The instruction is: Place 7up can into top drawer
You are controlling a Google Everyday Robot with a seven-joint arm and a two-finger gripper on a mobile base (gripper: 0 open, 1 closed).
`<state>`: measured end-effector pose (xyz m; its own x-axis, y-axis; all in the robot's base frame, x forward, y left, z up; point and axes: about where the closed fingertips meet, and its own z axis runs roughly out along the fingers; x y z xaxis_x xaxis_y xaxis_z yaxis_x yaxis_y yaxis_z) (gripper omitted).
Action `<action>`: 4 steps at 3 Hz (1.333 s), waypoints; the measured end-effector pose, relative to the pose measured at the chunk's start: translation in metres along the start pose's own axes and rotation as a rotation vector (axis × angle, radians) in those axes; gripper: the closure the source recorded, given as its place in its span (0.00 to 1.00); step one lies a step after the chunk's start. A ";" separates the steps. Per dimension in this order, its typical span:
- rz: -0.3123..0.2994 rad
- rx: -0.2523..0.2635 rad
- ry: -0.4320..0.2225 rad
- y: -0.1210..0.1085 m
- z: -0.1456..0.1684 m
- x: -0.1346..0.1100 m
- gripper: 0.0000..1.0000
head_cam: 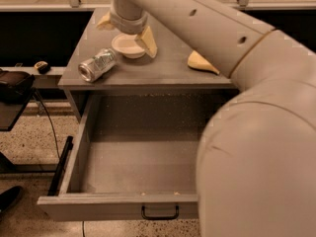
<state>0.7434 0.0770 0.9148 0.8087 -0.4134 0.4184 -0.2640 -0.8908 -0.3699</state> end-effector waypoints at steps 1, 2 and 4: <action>-0.020 -0.069 -0.043 0.001 0.017 -0.002 0.00; -0.059 -0.115 -0.077 -0.002 0.035 -0.011 0.00; -0.119 -0.154 -0.112 -0.021 0.052 -0.028 0.00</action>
Offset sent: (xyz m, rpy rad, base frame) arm 0.0135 0.0253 -0.0476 -0.1617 0.1513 0.0638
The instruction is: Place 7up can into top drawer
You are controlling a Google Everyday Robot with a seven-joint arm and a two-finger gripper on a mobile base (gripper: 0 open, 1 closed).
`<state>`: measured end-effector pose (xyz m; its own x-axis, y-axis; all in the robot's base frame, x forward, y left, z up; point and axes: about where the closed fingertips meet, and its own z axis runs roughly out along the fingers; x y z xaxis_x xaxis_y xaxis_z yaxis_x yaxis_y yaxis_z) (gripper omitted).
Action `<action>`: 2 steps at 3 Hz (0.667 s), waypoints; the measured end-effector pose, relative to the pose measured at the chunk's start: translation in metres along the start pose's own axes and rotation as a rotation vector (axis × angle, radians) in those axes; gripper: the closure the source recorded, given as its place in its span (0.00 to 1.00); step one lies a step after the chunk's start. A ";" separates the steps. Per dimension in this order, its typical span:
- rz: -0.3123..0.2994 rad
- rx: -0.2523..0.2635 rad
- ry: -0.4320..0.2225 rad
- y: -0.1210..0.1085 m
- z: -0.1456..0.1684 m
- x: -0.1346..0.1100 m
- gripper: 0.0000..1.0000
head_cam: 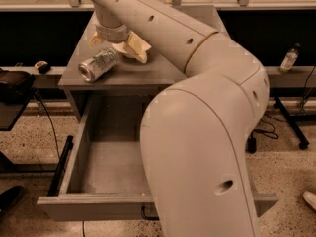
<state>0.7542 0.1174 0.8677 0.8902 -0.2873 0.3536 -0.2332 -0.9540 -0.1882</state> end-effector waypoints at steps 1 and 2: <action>-0.023 -0.014 -0.015 -0.025 -0.003 -0.019 0.00; -0.029 -0.010 -0.077 -0.040 0.010 -0.041 0.16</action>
Offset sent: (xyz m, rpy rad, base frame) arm -0.0416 0.0777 -0.0335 0.0287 0.1621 0.0618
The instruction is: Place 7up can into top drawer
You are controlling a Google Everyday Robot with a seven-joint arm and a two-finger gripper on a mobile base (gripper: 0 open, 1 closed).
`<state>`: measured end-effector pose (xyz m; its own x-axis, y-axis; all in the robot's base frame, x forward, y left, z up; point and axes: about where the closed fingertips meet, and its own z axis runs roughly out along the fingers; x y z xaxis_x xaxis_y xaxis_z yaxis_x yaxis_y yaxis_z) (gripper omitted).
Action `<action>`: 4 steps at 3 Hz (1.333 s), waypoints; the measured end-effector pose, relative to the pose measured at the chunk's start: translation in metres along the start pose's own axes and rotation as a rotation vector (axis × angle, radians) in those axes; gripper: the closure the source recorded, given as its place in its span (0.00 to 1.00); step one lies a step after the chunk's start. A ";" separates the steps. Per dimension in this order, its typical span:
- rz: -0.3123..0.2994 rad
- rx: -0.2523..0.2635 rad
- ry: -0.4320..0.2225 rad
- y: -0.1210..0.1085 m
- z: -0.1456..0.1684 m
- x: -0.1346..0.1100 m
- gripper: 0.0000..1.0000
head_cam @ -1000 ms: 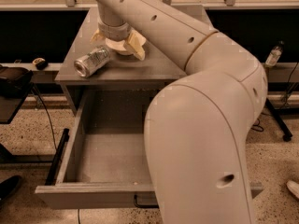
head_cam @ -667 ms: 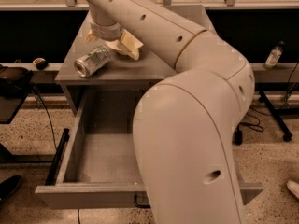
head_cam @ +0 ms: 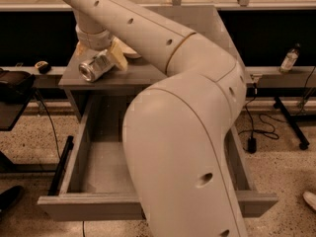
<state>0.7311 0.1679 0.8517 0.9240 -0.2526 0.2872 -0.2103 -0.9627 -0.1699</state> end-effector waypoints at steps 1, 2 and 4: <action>-0.013 0.081 -0.080 -0.011 0.006 -0.016 0.39; -0.015 0.096 -0.091 -0.013 0.003 -0.018 0.62; 0.152 0.325 0.013 0.035 -0.083 -0.021 1.00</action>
Offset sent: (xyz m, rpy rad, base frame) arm -0.0322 0.0079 0.0193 0.3863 0.0896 0.1216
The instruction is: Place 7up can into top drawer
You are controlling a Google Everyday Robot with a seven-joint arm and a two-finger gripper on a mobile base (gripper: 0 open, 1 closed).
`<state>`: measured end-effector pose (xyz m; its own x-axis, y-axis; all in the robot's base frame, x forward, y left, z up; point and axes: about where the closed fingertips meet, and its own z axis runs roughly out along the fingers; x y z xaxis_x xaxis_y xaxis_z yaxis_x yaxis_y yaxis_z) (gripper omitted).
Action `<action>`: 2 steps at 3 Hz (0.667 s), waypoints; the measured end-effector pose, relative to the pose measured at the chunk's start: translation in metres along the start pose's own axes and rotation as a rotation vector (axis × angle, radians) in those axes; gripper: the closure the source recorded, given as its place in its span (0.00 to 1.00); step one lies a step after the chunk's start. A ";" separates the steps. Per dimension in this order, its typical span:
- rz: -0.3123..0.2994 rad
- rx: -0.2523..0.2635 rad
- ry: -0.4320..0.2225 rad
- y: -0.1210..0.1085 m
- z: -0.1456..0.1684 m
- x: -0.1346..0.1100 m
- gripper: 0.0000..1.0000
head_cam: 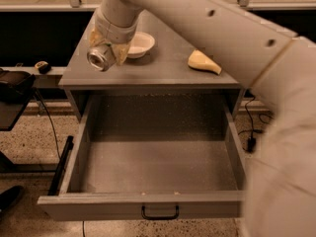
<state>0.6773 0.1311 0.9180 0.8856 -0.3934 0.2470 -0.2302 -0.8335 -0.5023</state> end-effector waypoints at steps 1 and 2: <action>0.184 0.081 0.142 0.042 -0.064 0.008 1.00; 0.331 0.014 0.251 0.117 -0.060 0.012 1.00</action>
Offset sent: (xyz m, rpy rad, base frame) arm -0.0799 -0.2068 -0.1385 -0.0675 0.0080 -0.6819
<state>0.6369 0.0057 0.9123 0.6388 -0.7227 0.2637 -0.4788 -0.6418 -0.5990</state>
